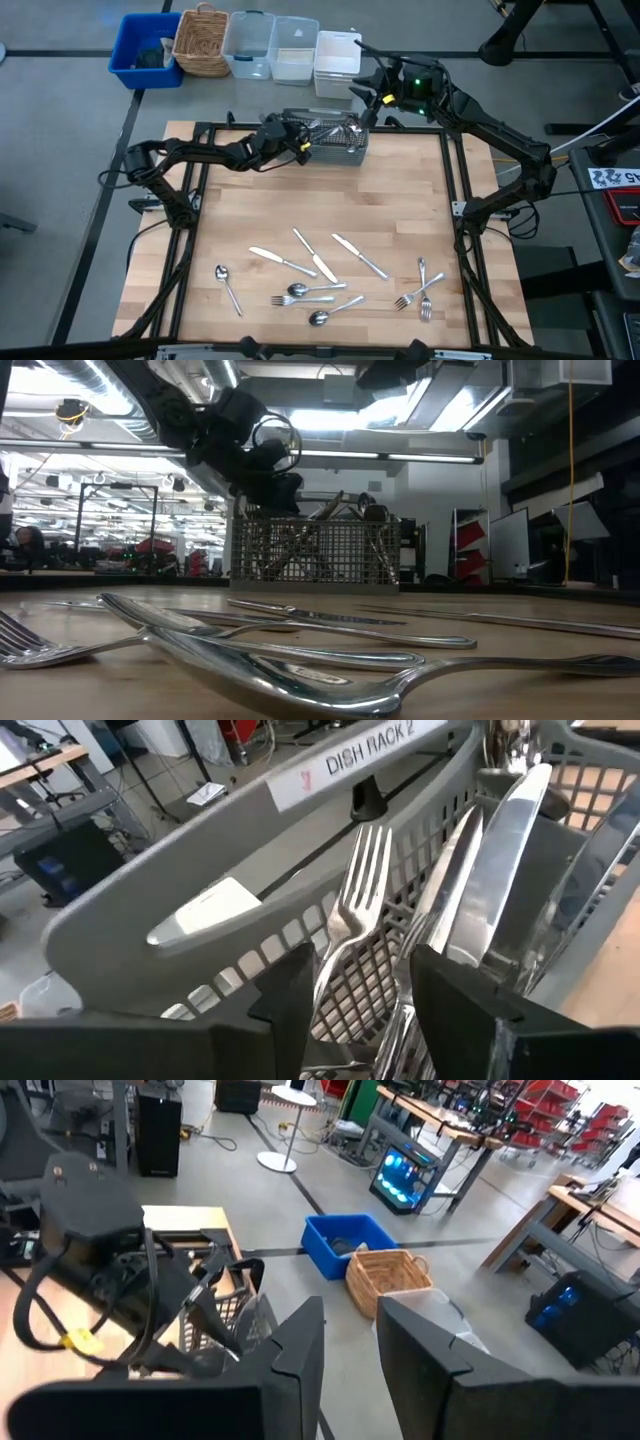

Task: Sort silverware
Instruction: Adjust the silver fork in the dishwasher utensil holder

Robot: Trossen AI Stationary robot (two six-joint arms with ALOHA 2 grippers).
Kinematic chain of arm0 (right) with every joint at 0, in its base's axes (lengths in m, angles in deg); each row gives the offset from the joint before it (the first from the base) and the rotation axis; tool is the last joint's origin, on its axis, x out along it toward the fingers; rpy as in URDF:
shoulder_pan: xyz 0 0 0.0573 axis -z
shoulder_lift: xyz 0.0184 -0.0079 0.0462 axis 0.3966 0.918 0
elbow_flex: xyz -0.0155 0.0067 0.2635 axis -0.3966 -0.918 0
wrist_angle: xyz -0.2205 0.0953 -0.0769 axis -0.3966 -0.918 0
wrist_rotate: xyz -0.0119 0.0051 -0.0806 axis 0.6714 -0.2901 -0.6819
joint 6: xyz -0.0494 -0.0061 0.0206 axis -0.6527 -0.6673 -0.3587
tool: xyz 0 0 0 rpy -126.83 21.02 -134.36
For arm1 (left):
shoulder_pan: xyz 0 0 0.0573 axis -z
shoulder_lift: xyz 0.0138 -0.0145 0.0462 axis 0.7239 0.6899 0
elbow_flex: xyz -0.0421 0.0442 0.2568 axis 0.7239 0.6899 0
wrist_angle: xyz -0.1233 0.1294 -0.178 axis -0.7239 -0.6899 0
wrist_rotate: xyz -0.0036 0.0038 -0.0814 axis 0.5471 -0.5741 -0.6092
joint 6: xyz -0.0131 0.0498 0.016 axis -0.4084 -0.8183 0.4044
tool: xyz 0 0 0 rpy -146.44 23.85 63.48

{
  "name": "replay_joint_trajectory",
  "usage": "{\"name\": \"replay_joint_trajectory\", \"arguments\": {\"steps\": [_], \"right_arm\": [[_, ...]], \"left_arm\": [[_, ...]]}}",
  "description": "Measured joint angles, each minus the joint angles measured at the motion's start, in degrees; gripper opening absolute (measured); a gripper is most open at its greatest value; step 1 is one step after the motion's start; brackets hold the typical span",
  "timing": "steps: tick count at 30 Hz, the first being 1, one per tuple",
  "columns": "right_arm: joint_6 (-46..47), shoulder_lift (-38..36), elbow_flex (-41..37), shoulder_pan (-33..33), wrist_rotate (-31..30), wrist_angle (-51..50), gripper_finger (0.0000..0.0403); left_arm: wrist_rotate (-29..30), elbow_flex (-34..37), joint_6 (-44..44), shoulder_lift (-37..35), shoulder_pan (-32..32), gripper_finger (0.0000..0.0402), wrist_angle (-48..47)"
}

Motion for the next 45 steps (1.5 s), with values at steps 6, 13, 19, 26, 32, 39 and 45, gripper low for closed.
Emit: {"name": "replay_joint_trajectory", "arguments": {"steps": [6,13,19,26,32,39,45], "right_arm": [[0.0,0.0,0.0,0.0,0.0,-0.9,0.0097],[0.0,0.0,0.0,0.0,0.0,-0.9,0.0097],[0.0,0.0,0.0,0.0,0.0,-0.9,0.0097],[0.0,0.0,0.0,0.0,0.0,-2.1,0.0097],[0.0,0.0,0.0,0.0,0.0,-1.9,0.0097],[6.9,0.0,0.0,0.0,0.0,-2.1,0.0097],[24.4,0.3,-2.4,0.0,0.9,-2.1,0.0097]], "left_arm": [[-0.1,-0.1,-2.3,-1.8,0.6,0.0153,0.3],[-0.1,-0.1,-3.4,-2.2,0.7,0.0153,0.4],[0.0,-0.1,-2.6,-2.2,0.8,0.0153,4.1],[0.0,-0.2,-2.5,-2.2,0.8,0.0153,8.9],[-1.3,-0.4,-2.9,-0.7,1.0,0.0153,9.2],[-1.7,-1.3,-1.9,-1.9,4.0,0.0153,8.7],[-1.2,-1.6,4.0,-11.2,4.0,0.0153,2.8]]}}
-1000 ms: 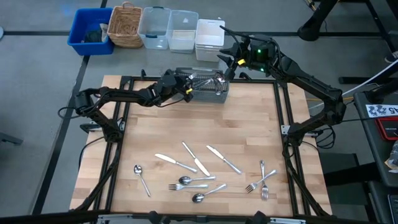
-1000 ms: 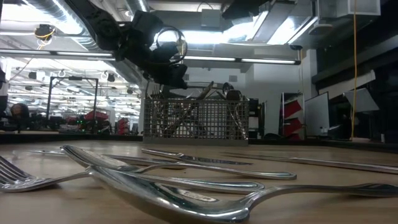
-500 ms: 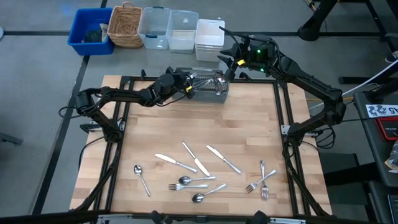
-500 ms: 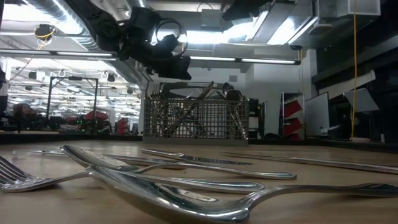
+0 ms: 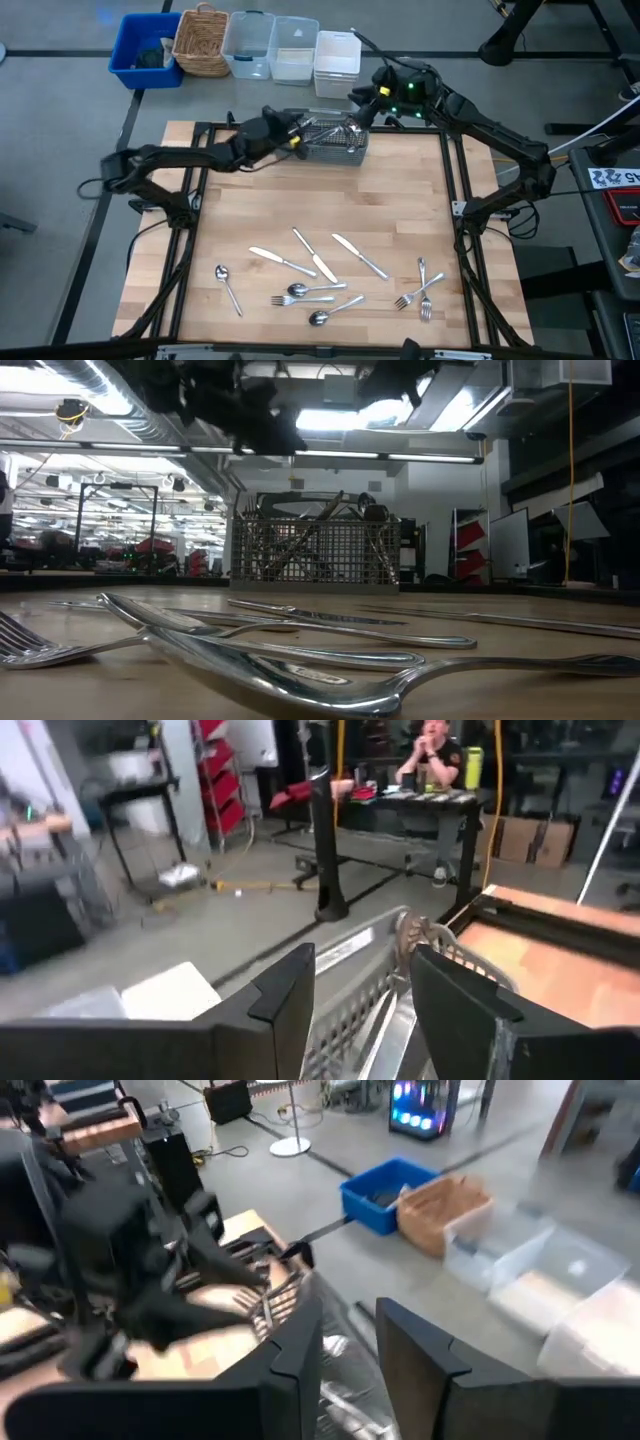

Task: Sort silverware
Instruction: Adjust the silver fork in the dishwasher utensil holder

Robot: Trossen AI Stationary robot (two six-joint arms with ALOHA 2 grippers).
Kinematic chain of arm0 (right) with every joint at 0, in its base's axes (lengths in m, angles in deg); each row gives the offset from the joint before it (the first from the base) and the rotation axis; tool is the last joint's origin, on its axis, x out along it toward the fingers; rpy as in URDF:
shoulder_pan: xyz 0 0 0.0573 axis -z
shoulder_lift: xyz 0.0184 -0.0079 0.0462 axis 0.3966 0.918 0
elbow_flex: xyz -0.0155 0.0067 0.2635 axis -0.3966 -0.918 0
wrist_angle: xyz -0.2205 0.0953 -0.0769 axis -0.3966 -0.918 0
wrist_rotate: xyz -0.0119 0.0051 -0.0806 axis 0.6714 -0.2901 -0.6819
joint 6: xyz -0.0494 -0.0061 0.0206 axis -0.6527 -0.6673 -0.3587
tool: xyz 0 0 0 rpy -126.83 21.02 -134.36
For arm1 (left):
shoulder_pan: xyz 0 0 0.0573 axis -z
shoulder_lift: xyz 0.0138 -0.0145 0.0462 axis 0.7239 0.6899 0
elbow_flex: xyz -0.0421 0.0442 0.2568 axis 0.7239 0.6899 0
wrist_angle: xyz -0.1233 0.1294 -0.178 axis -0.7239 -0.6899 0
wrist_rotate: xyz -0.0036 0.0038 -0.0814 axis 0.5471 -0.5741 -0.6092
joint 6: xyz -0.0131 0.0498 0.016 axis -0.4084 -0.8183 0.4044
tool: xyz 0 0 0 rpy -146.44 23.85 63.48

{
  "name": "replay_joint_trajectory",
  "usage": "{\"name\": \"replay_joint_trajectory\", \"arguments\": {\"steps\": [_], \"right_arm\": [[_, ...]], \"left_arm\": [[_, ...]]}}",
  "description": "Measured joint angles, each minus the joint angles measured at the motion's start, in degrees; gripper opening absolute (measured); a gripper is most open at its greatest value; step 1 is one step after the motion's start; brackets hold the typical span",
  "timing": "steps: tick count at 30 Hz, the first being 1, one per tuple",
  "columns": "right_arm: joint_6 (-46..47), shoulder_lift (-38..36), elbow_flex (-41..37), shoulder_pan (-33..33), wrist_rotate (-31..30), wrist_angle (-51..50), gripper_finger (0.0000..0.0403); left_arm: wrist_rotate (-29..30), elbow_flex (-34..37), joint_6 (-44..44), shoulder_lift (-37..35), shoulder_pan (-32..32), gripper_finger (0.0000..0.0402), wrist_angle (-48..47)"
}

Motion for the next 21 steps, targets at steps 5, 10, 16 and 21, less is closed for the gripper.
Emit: {"name": "replay_joint_trajectory", "arguments": {"steps": [5,10,16,21], "right_arm": [[5.3,3.9,-0.4,0.0,3.9,1.2,0.0097],[12.9,10.4,-0.4,-0.1,7.1,6.1,0.0097],[22.5,17.4,-0.4,-0.1,5.9,11.4,0.0097],[26.8,21.6,-0.4,-0.7,4.9,12.3,0.0097]], "left_arm": [[-2.1,0.0,9.9,-11.4,-1.6,0.0153,-15.6],[-6.2,0.0,13.4,-21.9,-2.0,0.0153,-31.7],[-6.6,0.0,13.2,-32.7,-2.3,0.0153,-45.9],[-6.6,0.0,13.6,-39.2,-2.3,0.0153,-52.7]]}}
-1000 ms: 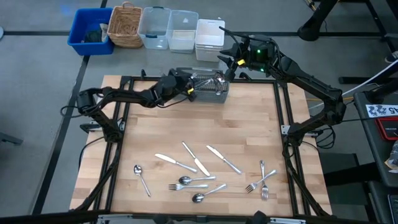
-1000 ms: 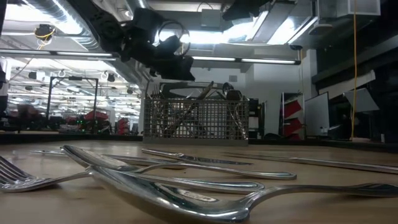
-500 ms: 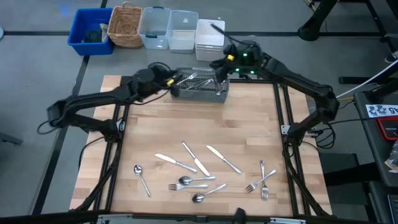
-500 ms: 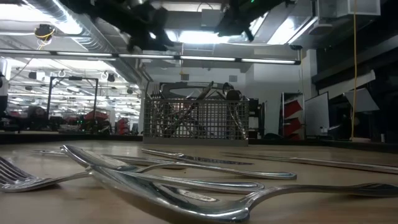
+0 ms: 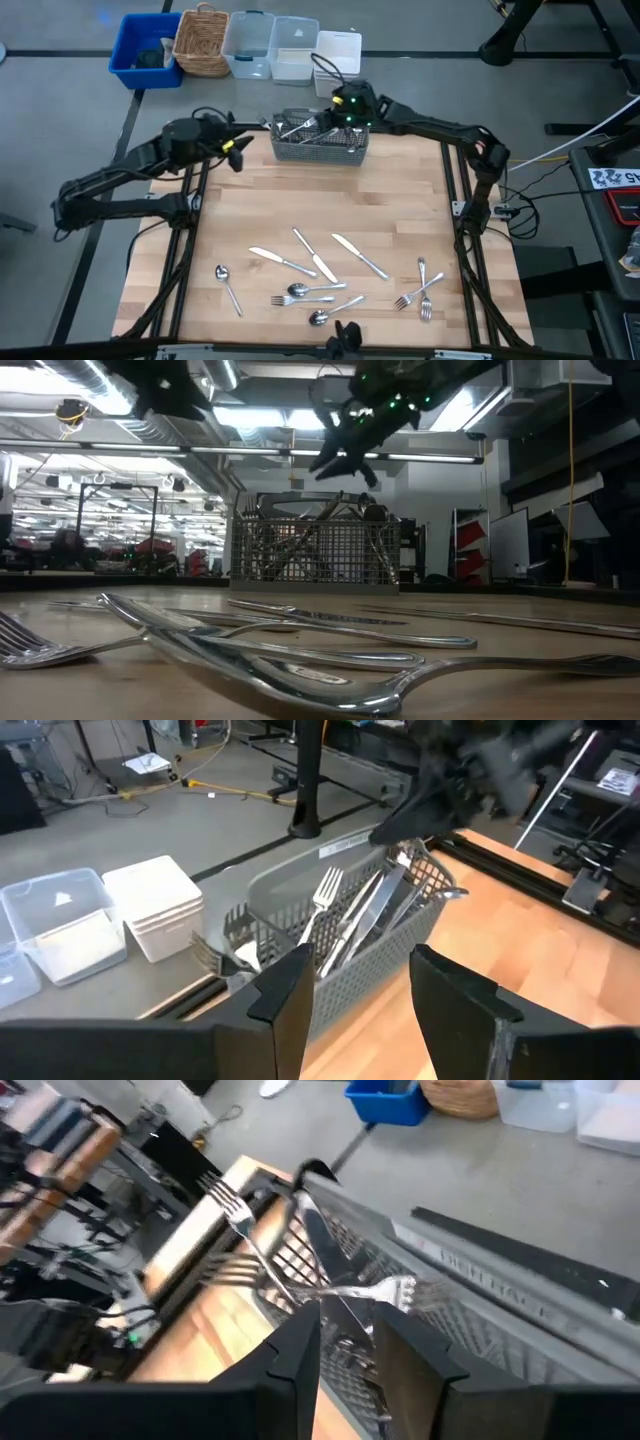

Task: Sort silverware
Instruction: Adjust the silver fork in the dishwasher utensil holder

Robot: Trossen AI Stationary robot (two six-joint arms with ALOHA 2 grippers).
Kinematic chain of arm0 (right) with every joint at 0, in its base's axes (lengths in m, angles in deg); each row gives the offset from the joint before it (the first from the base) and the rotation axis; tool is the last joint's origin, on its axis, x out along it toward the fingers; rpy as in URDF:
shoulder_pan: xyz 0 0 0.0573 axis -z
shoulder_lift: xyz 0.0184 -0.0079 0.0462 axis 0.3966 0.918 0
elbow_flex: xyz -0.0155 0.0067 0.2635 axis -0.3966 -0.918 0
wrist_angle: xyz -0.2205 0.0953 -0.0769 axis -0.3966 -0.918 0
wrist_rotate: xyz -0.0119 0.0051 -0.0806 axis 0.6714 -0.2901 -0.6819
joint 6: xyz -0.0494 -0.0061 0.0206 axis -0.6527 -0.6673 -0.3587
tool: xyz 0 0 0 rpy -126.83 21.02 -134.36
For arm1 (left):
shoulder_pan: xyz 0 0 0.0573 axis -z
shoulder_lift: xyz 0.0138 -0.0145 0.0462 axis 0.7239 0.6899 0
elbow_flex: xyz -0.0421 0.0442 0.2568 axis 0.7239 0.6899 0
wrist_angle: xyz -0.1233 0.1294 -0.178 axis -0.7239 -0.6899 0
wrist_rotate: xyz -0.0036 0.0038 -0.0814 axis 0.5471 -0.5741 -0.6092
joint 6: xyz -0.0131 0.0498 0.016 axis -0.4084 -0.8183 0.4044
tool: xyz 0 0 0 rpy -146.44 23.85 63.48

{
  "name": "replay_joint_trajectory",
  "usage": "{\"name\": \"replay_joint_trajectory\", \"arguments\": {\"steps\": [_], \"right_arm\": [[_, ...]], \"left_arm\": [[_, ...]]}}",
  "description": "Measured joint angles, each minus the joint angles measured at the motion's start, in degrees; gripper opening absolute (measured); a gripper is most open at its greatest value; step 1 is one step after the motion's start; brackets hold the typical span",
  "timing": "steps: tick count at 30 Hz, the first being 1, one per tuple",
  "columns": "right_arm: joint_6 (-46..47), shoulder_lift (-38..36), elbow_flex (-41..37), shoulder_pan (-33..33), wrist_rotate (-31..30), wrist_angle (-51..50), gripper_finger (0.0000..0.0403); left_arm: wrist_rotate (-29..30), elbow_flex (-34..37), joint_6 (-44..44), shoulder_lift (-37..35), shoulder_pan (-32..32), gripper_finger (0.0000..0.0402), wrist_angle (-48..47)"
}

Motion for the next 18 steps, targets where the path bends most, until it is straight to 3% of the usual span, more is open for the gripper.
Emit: {"name": "replay_joint_trajectory", "arguments": {"steps": [7,12,18], "right_arm": [[0.2,2.9,0.0,-1.4,-5.7,0.3,0.0097],[0.0,3.1,0.0,-1.6,-11.3,-0.2,0.0097],[-0.1,3.1,0.0,-1.5,-13.7,-0.3,0.0097]], "left_arm": [[0.0,0.0,-1.4,-4.1,0.0,0.0153,-3.4],[0.0,0.0,-3.1,-4.4,0.0,0.0153,-4.6],[0.0,0.0,-4.1,-4.0,0.0,0.0153,-4.6]]}}
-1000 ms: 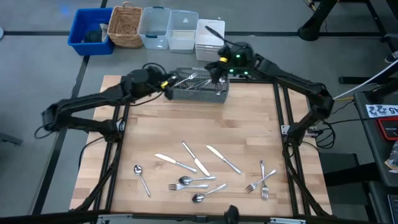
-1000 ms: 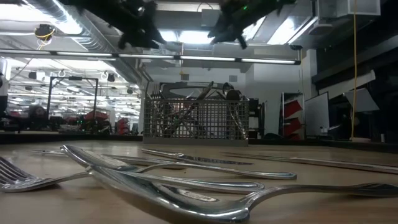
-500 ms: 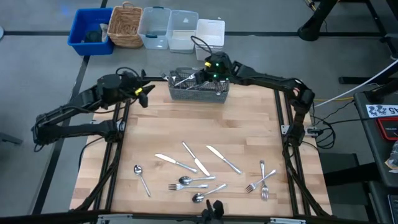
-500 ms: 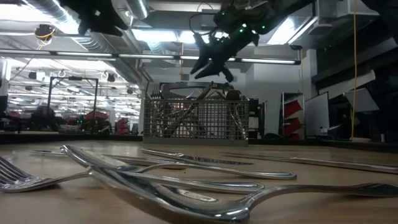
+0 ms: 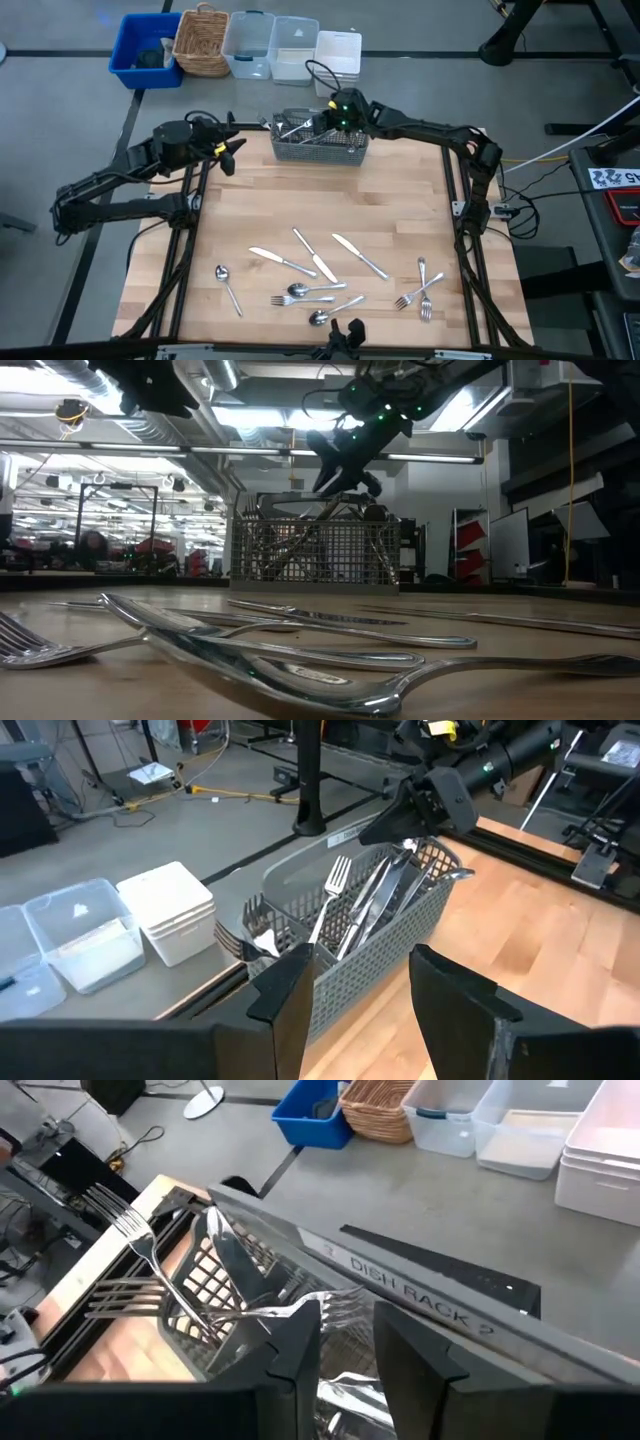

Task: Sort silverware
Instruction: Adjust the silver fork in the dishwasher utensil holder

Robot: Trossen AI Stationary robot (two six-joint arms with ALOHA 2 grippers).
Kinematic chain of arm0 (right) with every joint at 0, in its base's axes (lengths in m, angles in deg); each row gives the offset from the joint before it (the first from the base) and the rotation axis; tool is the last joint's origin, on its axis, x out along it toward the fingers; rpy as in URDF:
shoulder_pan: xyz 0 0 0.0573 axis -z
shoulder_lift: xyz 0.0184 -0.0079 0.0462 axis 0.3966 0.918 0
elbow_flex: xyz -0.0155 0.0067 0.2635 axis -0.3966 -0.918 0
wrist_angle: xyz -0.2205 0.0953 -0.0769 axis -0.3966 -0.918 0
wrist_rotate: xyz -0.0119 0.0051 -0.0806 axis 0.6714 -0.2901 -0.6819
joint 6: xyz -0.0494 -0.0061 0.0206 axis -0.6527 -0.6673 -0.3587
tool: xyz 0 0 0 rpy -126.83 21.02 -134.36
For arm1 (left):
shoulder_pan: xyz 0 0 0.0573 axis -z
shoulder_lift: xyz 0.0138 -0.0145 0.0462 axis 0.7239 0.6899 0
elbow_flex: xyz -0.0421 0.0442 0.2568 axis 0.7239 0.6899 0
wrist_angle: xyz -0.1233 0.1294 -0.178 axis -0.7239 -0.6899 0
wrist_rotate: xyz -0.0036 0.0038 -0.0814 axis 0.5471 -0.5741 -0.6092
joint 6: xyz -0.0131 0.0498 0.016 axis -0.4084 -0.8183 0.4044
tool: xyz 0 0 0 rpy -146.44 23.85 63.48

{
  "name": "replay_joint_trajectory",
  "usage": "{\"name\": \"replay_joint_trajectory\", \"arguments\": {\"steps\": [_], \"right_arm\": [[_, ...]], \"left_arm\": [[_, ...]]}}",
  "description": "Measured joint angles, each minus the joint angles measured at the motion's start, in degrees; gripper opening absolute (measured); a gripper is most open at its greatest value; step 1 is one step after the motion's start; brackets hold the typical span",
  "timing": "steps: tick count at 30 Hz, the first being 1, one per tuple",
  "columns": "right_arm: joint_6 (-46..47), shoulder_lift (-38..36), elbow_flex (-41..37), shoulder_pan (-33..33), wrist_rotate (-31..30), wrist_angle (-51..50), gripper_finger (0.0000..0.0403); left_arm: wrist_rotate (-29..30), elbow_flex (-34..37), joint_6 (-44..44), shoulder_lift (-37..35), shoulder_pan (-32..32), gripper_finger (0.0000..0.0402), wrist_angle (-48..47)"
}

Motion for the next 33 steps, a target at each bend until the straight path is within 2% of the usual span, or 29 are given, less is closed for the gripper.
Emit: {"name": "replay_joint_trajectory", "arguments": {"steps": [18,25,33], "right_arm": [[0.4,4.7,0.1,0.0,0.2,3.0,0.0097],[0.4,4.8,0.1,0.0,4.1,6.9,0.0097],[0.4,4.8,0.1,0.0,2.2,9.2,0.0097]], "left_arm": [[0.0,0.0,-1.6,0.0,0.0,0.0153,-0.1],[0.0,0.0,-1.5,0.0,0.0,0.0153,-1.5],[0.0,0.0,-1.5,0.0,0.0,0.0153,-1.5]]}}
